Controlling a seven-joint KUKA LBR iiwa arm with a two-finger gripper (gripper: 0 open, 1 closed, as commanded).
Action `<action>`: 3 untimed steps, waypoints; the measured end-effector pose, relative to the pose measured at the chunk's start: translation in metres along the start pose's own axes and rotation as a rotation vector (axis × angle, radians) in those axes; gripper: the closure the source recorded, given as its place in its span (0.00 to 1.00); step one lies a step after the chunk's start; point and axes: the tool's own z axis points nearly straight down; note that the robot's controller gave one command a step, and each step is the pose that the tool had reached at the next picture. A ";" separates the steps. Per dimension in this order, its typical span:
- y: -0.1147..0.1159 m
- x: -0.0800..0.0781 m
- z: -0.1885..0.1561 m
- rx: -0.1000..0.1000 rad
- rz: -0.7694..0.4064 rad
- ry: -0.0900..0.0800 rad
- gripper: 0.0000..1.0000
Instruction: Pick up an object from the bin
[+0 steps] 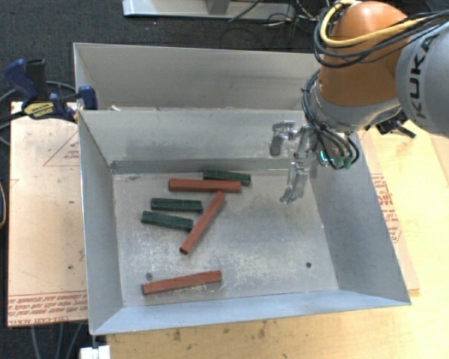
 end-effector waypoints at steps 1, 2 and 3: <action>0.098 0.024 0.090 -0.003 -0.023 0.002 0.00; 0.134 -0.002 0.174 -0.001 -0.116 -0.006 0.00; 0.148 -0.032 0.165 -0.001 -0.281 -0.008 0.00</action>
Offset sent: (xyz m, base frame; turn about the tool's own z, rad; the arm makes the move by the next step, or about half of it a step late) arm -0.0221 0.0917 -0.0851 -0.0134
